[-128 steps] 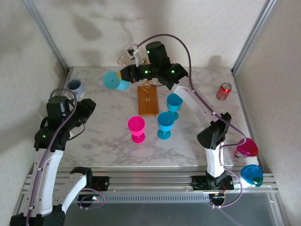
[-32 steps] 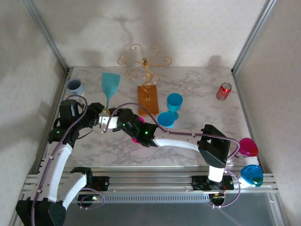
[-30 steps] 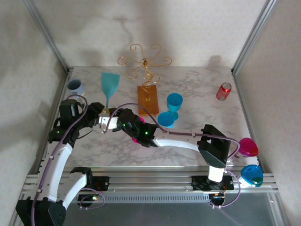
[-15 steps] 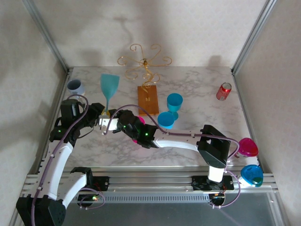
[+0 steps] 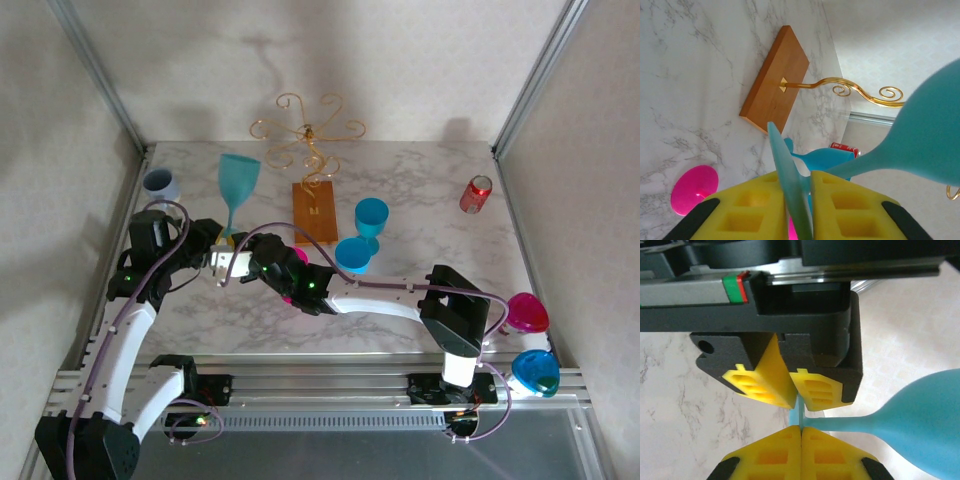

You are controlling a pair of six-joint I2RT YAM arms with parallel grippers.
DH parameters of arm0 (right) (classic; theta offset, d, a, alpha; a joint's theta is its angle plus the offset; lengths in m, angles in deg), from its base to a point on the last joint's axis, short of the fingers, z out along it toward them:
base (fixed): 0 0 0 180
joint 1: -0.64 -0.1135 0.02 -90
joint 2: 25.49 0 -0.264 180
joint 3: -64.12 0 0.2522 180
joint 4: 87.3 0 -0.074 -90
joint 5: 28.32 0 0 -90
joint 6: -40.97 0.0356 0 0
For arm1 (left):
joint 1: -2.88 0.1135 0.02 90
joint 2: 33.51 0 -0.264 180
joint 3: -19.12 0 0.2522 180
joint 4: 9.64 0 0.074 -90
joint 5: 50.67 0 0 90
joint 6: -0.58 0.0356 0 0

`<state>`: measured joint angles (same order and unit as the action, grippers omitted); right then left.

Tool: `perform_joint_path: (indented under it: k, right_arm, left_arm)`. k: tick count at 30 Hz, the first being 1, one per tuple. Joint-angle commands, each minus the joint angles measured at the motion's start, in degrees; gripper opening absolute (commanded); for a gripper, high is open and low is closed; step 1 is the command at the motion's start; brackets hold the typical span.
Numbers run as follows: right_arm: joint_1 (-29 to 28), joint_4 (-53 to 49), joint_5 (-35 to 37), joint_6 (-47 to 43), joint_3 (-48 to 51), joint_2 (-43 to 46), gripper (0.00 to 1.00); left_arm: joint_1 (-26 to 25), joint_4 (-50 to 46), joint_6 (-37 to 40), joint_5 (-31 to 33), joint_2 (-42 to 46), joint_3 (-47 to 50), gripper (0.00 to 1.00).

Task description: Take the wine glass off the wine glass rack

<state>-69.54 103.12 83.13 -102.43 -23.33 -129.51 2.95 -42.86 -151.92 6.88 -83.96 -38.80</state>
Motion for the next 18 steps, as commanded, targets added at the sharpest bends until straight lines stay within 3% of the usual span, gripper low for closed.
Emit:
perform_joint_path:
  k: [1, 4, 11, 13, 15, 18]
  right_arm:
    - [-0.74, 3.97, 1.14, -0.12, -0.05, 2.21, 0.0]
    - [-0.75, 3.83, 1.05, 0.54, -0.27, 2.68, 0.0]
    - [-0.73, 3.36, 0.96, 2.14, 0.13, 4.23, 0.0]
    - [-0.74, 3.31, 0.91, 2.75, 0.6, 4.94, 0.07]
    - [-0.76, 2.79, 0.78, 3.28, 0.81, 5.57, 0.21]
    - [-0.75, 2.0, 0.94, 4.14, 1.0, 6.63, 0.25]
  left_arm:
    - [-0.41, 0.29, 0.62, 0.05, -0.61, 0.92, 0.09]
    - [-0.4, 0.35, 0.52, 0.01, -0.35, 1.08, 0.0]
    - [-0.4, 0.49, 0.12, 0.01, 0.3, 1.35, 0.0]
    - [-0.38, 0.81, -0.2, 0.16, 0.52, 1.66, 0.0]
    - [-0.35, 1.41, -0.63, 0.06, 0.84, 2.04, 0.0]
    - [-0.33, 2.57, -1.44, 0.12, 1.58, 2.85, 0.0]
